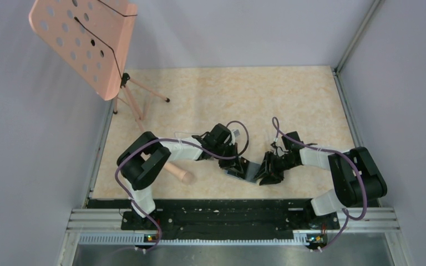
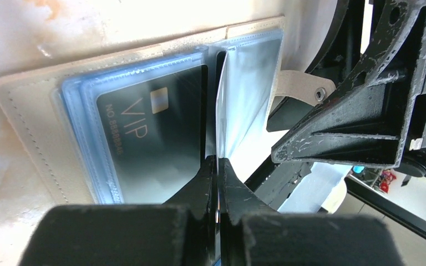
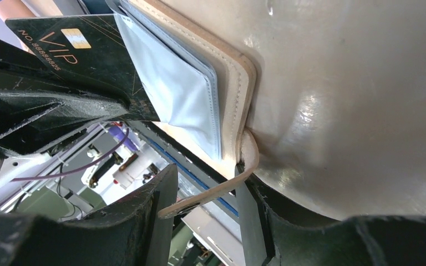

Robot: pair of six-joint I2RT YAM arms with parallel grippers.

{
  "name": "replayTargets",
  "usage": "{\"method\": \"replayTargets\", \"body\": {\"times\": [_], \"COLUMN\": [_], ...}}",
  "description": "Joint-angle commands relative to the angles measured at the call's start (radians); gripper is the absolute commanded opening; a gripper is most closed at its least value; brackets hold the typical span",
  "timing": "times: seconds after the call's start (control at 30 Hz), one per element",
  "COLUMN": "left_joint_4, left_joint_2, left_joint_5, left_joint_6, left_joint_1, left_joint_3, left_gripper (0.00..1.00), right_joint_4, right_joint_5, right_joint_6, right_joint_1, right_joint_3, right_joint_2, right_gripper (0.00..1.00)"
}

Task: Put the credit cards into the card holder
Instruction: Insert the credit card into the card holder.

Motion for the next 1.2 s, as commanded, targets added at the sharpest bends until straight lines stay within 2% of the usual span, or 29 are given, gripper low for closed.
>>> {"method": "replayTargets", "body": {"times": [0.0,0.37,0.57,0.7,0.73,1.0,1.17], "left_joint_4": [-0.100,-0.065,-0.077,-0.139,-0.157,-0.244,-0.261], "left_joint_2": [-0.009,0.056,0.050,0.050,0.047,0.050,0.082], "left_joint_5": [0.068,0.162,0.141,0.111,0.100,0.050,0.054], "left_joint_6": [0.077,0.079,0.091,0.120,0.127,0.158,0.158], "left_joint_1": [0.026,0.038,0.038,0.037,0.036,0.025,0.005], "left_joint_3": [-0.031,0.003,0.020,0.051,0.061,0.126,0.162], "left_gripper": [0.00,0.01,0.19,0.27,0.32,0.51,0.52], "right_joint_4": [0.057,0.057,0.054,0.051,0.049,0.046,0.046], "right_joint_5": [0.096,0.110,0.113,0.114,0.114,0.120,0.124], "right_joint_6": [-0.041,-0.051,-0.054,-0.057,-0.060,-0.066,-0.073], "right_joint_1": [0.007,0.006,0.007,0.007,0.007,0.007,0.007], "right_joint_3": [-0.010,0.013,0.014,0.016,0.016,0.019,0.029], "right_joint_2": [0.018,0.037,0.039,0.040,0.039,0.045,0.061], "right_gripper": [0.43,0.43,0.43,0.43,0.43,0.43,0.43]}}
